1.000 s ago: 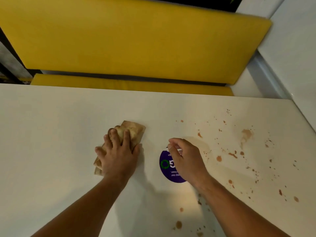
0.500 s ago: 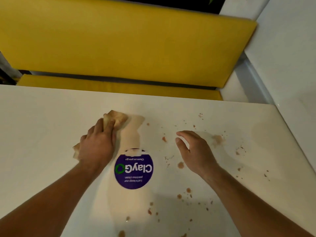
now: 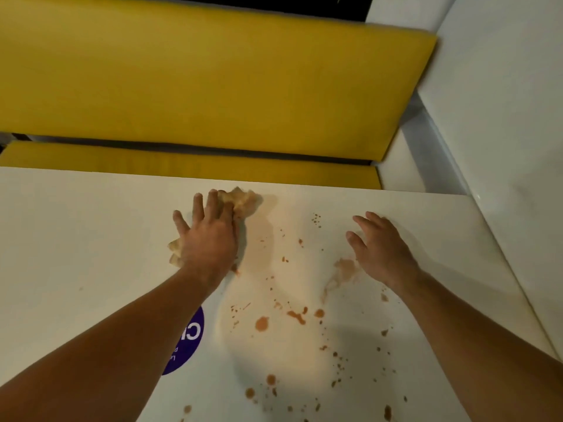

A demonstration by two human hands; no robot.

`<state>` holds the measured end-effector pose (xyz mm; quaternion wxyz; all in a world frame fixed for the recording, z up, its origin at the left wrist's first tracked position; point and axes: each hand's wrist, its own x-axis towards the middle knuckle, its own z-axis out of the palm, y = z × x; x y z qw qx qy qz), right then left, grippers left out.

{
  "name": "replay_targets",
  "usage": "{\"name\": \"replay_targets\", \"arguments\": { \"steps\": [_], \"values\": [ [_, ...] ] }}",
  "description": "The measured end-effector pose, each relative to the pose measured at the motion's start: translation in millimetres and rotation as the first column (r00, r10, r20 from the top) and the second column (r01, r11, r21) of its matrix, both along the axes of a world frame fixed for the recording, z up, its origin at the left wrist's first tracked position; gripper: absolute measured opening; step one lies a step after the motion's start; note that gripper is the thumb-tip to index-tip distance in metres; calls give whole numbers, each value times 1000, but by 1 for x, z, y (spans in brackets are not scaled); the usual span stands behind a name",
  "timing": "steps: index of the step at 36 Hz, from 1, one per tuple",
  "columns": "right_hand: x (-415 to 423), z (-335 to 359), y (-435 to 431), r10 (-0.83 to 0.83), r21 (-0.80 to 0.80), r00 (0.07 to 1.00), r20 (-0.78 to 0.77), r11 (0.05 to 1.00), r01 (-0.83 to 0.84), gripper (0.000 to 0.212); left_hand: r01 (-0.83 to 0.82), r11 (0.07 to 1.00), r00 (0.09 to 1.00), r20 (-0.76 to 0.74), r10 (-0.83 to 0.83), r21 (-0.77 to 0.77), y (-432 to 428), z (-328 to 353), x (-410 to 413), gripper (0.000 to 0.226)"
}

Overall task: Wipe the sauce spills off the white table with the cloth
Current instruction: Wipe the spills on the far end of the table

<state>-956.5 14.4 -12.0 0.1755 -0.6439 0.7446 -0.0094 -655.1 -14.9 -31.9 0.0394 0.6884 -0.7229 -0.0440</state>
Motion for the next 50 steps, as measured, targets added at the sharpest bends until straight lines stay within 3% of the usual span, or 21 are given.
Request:
{"name": "replay_targets", "arguments": {
  "steps": [4, 12, 17, 21, 25, 28, 33, 37, 41, 47, 50],
  "values": [
    [-5, -6, -14, -16, 27, 1000, -1, 1000, 16, 56, -113, 993, 976, -186, 114, 18, -1, -6, -10, 45],
    [-19, -15, -29, -23, 4, 1000, -19, 1000, 23, 56, -395, 909, 872, -256, 417, 136, -14, -15, -34, 47],
    [-30, -21, -31, -86, -39, 994, 62, 995, 88, 54, -487, 843, 796, -281, 537, 229, -33, -9, -68, 47],
    [-35, -23, -31, -112, -75, 987, 115, 990, 121, 51, -327, 917, 891, -248, 380, 228, -46, -12, -114, 44],
    [-43, -23, -26, -119, -70, 984, 133, 989, 129, 49, 106, 979, 981, -181, -74, 175, -38, -12, -166, 42],
    [-47, -24, -19, -110, -41, 986, 125, 992, 116, 49, 407, 902, 911, -132, -390, 142, -35, -11, -159, 42],
    [-38, -25, -16, -55, 23, 998, 20, 998, 55, 51, 613, 776, 788, -50, -613, 146, -35, -10, -119, 46],
    [-21, -22, -18, -31, 58, 999, -25, 998, 32, 52, 631, 758, 767, 18, -642, 166, -34, -7, -94, 45],
    [-15, -21, -19, -35, 82, 998, -55, 996, 39, 52, 570, 805, 812, 37, -582, 165, -33, 0, -59, 44],
    [-6, -18, -21, -60, 108, 996, -73, 992, 68, 52, 284, 949, 959, -21, -284, 138, -23, 8, 30, 54],
    [-2, -16, -21, -68, 93, 994, -80, 993, 76, 52, 131, 983, 991, -30, -128, 131, -13, 7, 56, 43]
  ]
}}
